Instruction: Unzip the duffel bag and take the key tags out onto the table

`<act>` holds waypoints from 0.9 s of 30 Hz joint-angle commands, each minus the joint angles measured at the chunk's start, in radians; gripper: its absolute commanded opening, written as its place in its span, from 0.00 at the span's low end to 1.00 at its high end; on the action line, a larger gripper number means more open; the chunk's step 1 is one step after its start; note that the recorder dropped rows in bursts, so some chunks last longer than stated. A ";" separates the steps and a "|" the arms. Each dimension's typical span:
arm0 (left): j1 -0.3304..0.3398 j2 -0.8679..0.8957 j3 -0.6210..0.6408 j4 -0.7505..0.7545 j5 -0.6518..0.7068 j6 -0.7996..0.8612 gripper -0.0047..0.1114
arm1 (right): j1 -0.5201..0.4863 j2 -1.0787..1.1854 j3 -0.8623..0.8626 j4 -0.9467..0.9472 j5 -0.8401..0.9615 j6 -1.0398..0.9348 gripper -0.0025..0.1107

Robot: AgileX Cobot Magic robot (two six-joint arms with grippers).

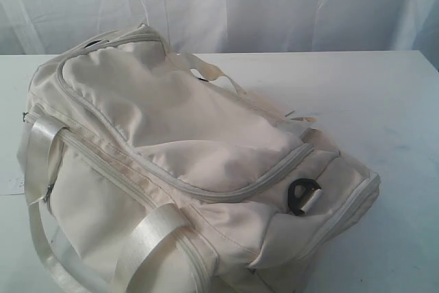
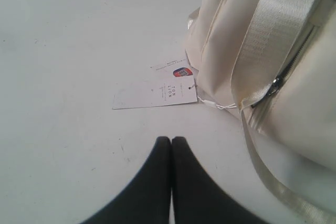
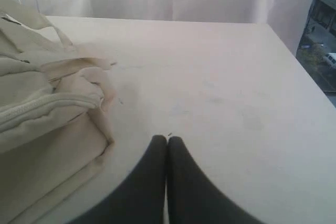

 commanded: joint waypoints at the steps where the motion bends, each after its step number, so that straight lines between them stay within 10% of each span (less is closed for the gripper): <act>1: 0.004 -0.004 0.001 -0.002 0.006 0.005 0.04 | 0.008 -0.007 0.005 -0.001 -0.007 -0.002 0.02; 16: -0.007 -0.004 0.001 0.005 -0.039 0.007 0.04 | 0.008 -0.007 0.005 -0.001 -0.007 -0.002 0.02; 27: -0.007 -0.004 0.001 0.005 -0.540 -0.002 0.04 | 0.008 -0.007 0.005 -0.001 -0.007 -0.002 0.02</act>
